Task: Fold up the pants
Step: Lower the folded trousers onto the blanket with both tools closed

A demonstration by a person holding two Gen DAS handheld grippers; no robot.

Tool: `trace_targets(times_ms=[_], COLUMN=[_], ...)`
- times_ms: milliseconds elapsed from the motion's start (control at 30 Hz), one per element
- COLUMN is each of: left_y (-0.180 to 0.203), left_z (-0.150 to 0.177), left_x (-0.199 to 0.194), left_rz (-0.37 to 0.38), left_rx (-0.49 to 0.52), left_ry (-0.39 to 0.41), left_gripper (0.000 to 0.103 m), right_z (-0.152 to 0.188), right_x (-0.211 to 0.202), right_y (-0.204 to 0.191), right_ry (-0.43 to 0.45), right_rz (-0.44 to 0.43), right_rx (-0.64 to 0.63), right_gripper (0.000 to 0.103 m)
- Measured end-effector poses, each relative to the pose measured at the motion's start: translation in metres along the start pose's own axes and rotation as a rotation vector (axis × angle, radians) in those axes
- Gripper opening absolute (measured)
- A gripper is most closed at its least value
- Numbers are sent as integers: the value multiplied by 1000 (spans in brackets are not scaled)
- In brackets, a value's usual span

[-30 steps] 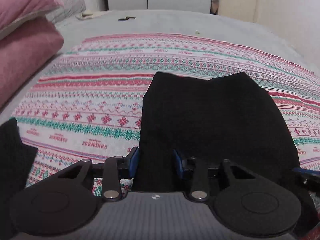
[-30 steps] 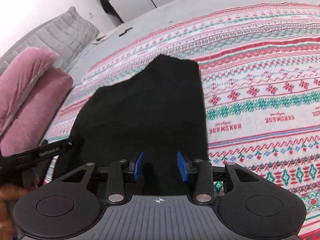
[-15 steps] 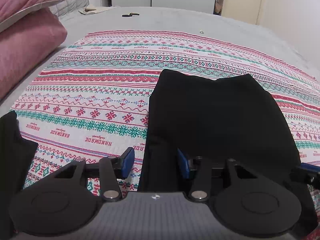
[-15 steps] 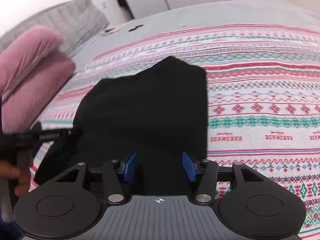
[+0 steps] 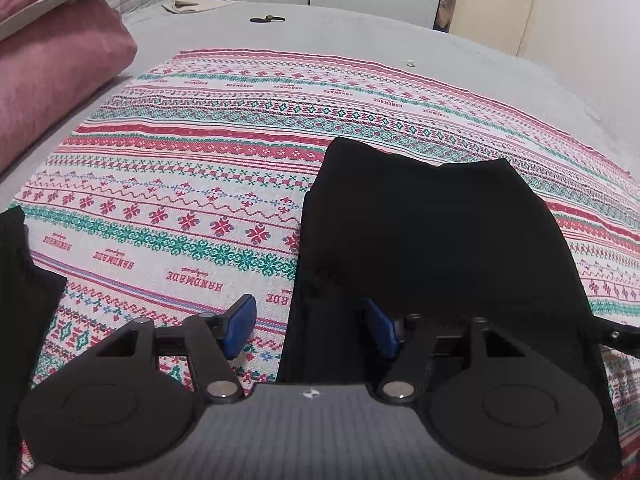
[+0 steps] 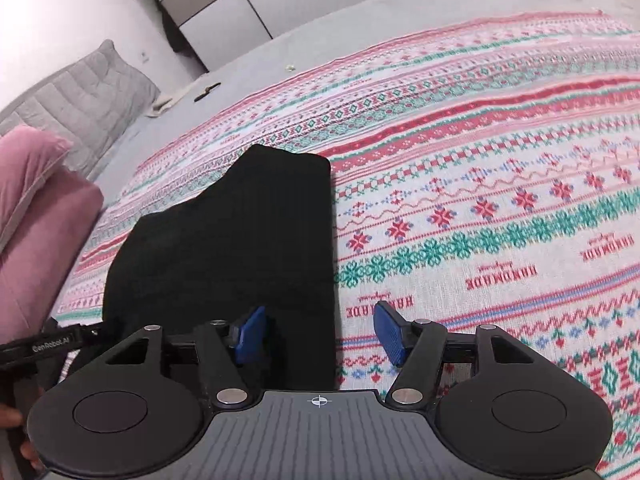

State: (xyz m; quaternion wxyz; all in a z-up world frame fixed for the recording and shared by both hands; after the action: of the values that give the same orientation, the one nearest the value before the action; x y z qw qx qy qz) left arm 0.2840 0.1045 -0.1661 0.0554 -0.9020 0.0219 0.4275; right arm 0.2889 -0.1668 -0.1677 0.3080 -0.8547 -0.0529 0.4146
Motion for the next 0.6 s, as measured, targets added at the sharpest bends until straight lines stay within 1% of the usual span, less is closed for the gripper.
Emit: trace_targets(times_ms=[133,167,300,367,467,533,600], left_y=[-1,-1,-3,-4,-7,-9,-11], left_z=[-3,-3,-3,-4,-4,-4,-5], left_x=[3,3,5,7,10,12,15], left_rz=[26,31,59,65,66,73,89], left_rx=[-23,-29,-58,-66,-78,-96,-112], left_ry=[-3,-4,-9,-12,-12,-14,-13], left_gripper=[88,88,90,94,101,103,103], right_z=[-5,-7,-13,-16,-23,-25,-24], right_x=[10,14,28,32,35,36,37], right_y=[-8,-11,-16,-16,-14,-14,-16], right_ry=[14,17,25,18,6,-6,-16], right_rz=[14,13,1,-22,-61,-89,-110], right_rx=[-55,-72,-138,-135,-90,-66,-66], right_gripper=[61,63,65,66,66,66,60])
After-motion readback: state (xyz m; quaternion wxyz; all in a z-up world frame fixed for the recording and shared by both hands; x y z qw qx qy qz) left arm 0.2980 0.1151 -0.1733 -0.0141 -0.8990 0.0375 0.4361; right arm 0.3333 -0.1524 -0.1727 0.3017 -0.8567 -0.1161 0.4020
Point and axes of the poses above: each gripper's, at about its wrist camera, not at the fingertips, and x roughly the way its jaws point, y to its right, z to its underside, the point moved 6 cm from there along x, roughly the way its jaws point, and after that the axes turned 14 degrees about x, right-handed, at the moved point
